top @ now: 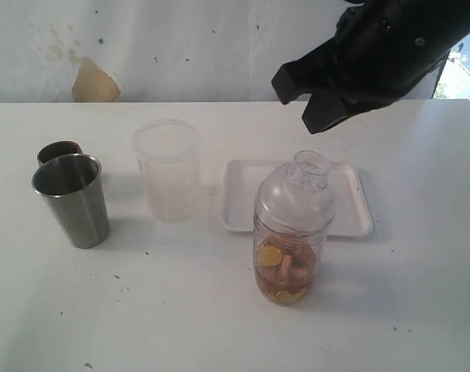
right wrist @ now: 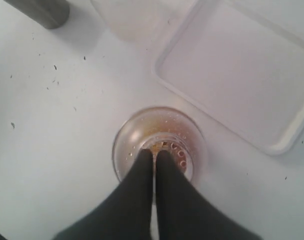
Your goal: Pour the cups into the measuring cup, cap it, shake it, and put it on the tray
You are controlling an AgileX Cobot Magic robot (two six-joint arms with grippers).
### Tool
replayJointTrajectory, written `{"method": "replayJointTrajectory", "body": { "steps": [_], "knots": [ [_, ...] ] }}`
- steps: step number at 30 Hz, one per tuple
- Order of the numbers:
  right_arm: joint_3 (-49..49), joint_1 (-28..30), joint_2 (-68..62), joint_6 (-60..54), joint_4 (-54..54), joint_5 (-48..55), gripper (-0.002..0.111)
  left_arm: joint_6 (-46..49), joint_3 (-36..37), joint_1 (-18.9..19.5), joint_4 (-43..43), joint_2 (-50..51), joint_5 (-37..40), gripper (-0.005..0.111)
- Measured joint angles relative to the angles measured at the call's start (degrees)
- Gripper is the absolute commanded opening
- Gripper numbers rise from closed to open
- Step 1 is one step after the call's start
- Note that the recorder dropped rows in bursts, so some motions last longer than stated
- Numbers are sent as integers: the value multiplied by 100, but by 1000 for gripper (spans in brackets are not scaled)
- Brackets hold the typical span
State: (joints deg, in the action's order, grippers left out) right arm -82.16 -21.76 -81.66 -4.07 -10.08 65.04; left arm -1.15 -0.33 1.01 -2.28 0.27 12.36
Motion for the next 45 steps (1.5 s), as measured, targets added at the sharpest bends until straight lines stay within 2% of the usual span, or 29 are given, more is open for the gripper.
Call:
{"method": "replayJointTrajectory", "body": {
  "steps": [12,19,27,45],
  "knots": [
    [763,0,0,-109,-46,-1064,0,0,9,0,0,0,0,0],
    [1210,0,22,-421,-479,-1722,0,0,9,0,0,0,0,0],
    [1573,0,30,-583,-624,-1754,0,0,9,0,0,0,0,0],
    [1496,0,116,-711,-616,-1562,0,0,9,0,0,0,0,0]
  ]
}}
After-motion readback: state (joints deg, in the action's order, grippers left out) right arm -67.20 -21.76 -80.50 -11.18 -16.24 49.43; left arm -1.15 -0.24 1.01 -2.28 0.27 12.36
